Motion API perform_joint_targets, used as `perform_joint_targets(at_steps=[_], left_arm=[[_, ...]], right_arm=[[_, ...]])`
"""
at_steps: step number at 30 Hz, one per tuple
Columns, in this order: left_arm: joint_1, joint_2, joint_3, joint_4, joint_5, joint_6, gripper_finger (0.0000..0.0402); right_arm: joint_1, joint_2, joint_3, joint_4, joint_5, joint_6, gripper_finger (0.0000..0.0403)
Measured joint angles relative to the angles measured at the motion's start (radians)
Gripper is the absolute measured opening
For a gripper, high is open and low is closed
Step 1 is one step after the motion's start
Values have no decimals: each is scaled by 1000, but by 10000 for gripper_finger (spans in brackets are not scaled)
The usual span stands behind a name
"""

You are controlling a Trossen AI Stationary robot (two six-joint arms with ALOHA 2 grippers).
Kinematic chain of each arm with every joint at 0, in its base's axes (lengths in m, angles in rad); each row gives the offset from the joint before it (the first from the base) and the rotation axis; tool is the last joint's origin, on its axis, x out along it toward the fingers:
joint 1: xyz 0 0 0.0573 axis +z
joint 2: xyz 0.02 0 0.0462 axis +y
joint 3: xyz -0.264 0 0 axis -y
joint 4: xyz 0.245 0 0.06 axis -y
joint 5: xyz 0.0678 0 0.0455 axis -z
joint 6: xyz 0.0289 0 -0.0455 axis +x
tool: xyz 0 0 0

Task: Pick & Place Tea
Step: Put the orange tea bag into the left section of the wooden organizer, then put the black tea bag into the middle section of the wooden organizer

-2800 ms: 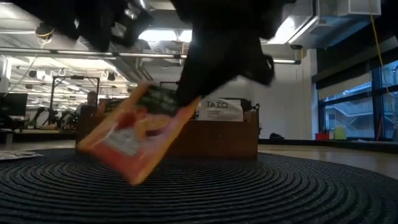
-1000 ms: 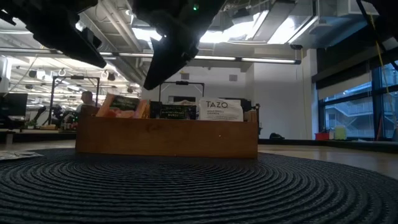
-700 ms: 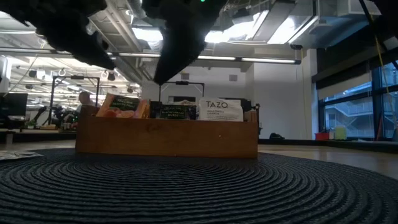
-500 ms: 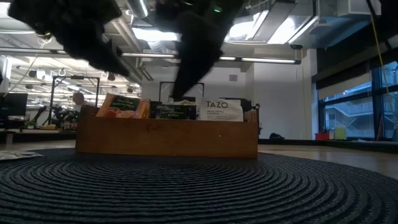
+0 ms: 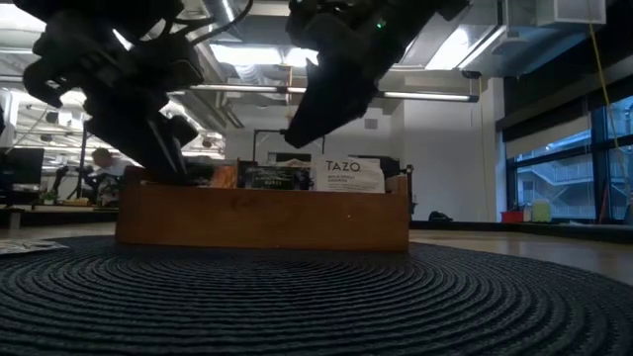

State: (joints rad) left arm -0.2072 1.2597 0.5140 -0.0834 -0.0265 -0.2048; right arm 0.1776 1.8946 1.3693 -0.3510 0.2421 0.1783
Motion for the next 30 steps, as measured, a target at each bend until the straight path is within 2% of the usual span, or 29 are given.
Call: perform_joint_targets(at_steps=[7, 12, 18, 27, 30], left_arm=[[-8, -17, 34, -7, -4, 4, 100], [-11, -74, 83, -131, -1, 7, 100], [-84, -147, 92, -298, 32, -117, 100], [-211, -102, 91, -311, 32, -366, 100], [-242, -68, 91, -313, -8, -369, 100]], right_arm=[[-9, 0, 0, -3, 1, -1, 142], [-9, 0, 0, -22, 0, 0, 142], [-9, 0, 0, -33, -7, -7, 142], [-22, 0, 1, 8, -8, -86, 142], [-20, 0, 2, 22, -8, -83, 142]])
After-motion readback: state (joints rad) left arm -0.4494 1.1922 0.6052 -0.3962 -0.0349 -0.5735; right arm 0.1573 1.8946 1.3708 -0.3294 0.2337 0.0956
